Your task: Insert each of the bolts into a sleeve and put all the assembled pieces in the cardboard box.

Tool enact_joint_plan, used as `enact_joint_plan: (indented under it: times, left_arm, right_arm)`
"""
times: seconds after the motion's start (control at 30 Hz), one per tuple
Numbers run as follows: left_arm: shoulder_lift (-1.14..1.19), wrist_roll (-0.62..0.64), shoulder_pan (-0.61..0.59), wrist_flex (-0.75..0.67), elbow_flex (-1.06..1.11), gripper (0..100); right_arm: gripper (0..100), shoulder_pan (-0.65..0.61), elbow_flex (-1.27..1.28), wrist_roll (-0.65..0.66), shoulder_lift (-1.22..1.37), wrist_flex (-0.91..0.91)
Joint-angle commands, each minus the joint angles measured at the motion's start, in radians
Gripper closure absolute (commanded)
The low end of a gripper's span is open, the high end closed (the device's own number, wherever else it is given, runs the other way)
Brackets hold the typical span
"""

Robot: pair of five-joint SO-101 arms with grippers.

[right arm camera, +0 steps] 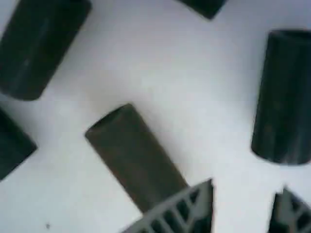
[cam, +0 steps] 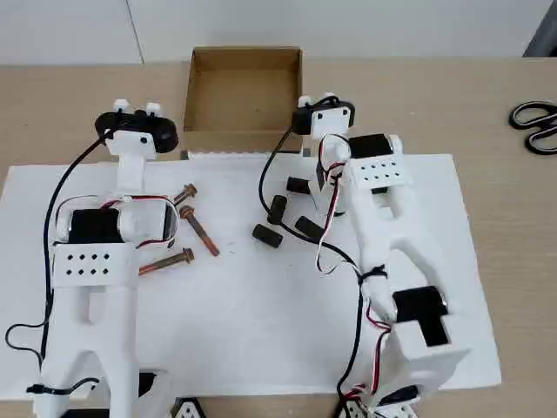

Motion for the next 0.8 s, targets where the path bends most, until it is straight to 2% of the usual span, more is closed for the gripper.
enact_joint_plan:
  times: [0.0, 0.07, 0.27, 0.6, 0.77]
  left_arm:
    - [0.002, -0.006, -0.006, -0.021, -0.036, 90]
    - [0.002, -0.006, -0.006, -0.018, -0.036, 90]
    - [0.002, -0.006, -0.002, -0.02, -0.008, 90]
    - [0.002, -0.006, -0.006, -0.021, 0.007, 90]
    - [0.002, -0.006, -0.006, -0.021, 0.007, 90]
  right_arm:
    - [90.4, 0.007, -0.055, 0.011, 0.025, -0.033]
    - [90.2, 0.012, -0.077, 0.017, 0.045, -0.033]
    - [80.7, 0.012, -0.155, 0.061, 0.068, -0.004]
    - [80.8, 0.035, -0.172, 0.152, 0.127, -0.002]
    - [80.8, 0.045, -0.201, 0.152, 0.17, -0.015]
